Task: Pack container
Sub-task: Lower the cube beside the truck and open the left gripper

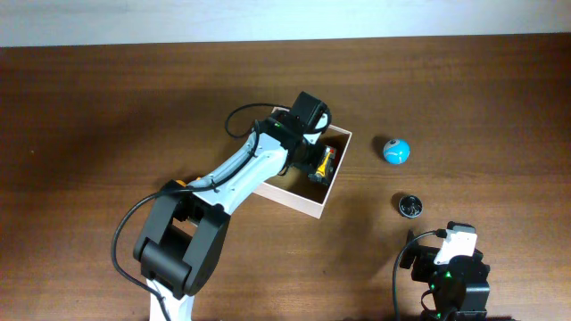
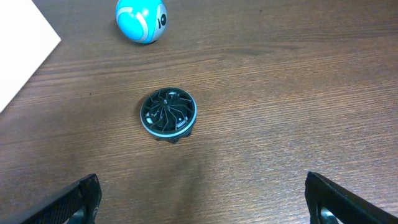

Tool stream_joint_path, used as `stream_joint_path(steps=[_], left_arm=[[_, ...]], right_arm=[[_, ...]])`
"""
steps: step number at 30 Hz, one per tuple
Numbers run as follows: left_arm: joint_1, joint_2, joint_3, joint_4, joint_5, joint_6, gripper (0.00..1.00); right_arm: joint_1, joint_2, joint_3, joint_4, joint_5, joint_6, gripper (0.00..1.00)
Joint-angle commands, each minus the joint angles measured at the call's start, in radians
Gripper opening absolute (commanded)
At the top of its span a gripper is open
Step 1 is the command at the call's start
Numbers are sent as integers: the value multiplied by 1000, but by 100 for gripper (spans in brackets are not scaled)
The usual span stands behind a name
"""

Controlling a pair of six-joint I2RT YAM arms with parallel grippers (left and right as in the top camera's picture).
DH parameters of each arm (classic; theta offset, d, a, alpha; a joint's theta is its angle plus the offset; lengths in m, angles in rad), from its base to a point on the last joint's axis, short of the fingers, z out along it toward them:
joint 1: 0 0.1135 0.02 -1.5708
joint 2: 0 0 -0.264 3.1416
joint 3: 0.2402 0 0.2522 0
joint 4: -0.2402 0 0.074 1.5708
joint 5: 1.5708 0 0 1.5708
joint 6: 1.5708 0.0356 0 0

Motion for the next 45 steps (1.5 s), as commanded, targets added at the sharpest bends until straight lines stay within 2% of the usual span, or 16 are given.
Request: stream_joint_path(steps=[1, 10, 24, 28, 34, 41, 45], left_arm=[[0, 1, -6, 5, -90, -10, 14], [0, 1, -7, -47, -201, -10, 16], [-1, 1, -6, 55, -202, -9, 21], [-2, 1, -6, 58, -247, -10, 22], [-16, 1, -6, 37, -76, -10, 22], [-37, 2, -7, 2, -88, -10, 22], [-35, 3, -7, 29, -154, -10, 24]], right_arm=[[-6, -10, -9, 0, -2, 3, 99], [-6, -10, -9, 0, -2, 3, 99], [-6, -10, -9, 0, -2, 3, 99], [-6, -10, -9, 0, -2, 3, 98], [-6, -10, -9, 0, -2, 3, 99], [-6, -10, -9, 0, -2, 3, 99], [-6, -10, -9, 0, -2, 3, 99]])
